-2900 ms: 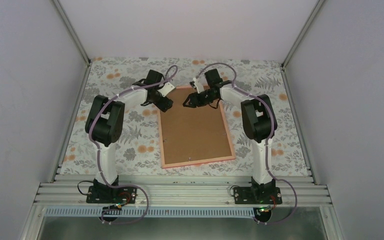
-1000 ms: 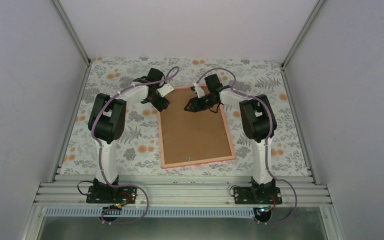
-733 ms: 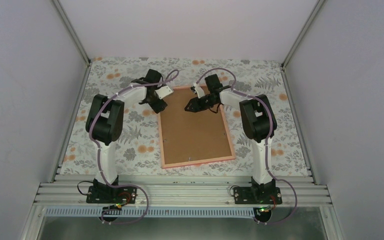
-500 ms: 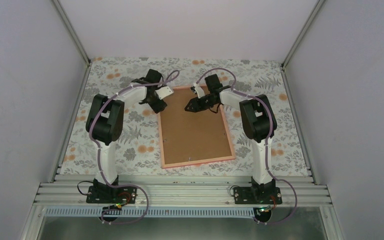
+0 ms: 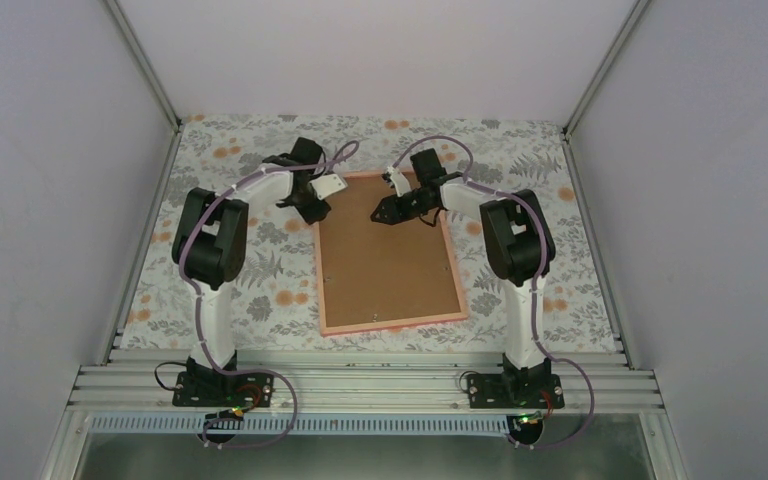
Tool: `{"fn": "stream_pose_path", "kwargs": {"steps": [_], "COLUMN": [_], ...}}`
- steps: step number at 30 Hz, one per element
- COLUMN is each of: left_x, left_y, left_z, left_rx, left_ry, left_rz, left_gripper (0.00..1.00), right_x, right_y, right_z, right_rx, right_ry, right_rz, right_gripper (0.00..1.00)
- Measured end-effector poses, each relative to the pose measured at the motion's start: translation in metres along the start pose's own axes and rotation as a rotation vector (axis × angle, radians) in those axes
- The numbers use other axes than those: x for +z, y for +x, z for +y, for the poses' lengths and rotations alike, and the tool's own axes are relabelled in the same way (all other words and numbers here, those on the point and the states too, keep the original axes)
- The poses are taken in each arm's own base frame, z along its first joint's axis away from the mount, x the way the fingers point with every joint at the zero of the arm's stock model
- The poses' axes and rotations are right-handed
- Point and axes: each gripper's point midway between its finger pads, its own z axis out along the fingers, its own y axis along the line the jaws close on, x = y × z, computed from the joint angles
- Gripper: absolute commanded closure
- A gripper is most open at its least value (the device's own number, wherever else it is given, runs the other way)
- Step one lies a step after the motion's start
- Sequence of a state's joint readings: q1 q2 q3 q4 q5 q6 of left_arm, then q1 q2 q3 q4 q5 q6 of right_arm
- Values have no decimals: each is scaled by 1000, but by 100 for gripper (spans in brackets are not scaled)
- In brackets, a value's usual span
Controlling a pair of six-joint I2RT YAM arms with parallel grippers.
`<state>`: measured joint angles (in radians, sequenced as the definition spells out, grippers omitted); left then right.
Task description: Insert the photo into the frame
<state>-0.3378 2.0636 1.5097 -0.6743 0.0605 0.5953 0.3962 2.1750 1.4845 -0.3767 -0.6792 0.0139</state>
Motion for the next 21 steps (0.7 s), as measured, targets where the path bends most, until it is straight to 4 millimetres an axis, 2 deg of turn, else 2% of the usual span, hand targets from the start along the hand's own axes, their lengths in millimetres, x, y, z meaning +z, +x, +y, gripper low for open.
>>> {"fn": "stream_pose_path", "kwargs": {"steps": [4, 11, 18, 21], "left_x": [-2, -10, -11, -12], "left_y": [3, 9, 22, 18], "left_z": [0, -2, -10, -11], "left_rx": [-45, -236, -386, -427], "left_ry": [36, 79, 81, 81], "left_rz": [-6, -30, -27, -40], "left_gripper": [50, 50, 50, 50], "right_x": [-3, -10, -15, -13], "right_y": [0, 2, -2, -5], "right_z": [-1, 1, 11, 17], "right_rx": [-1, -7, -39, -58], "right_ry": [6, 34, 58, 53], "right_rz": [-6, -9, -21, -29], "right_gripper": [59, 59, 59, 59]}}
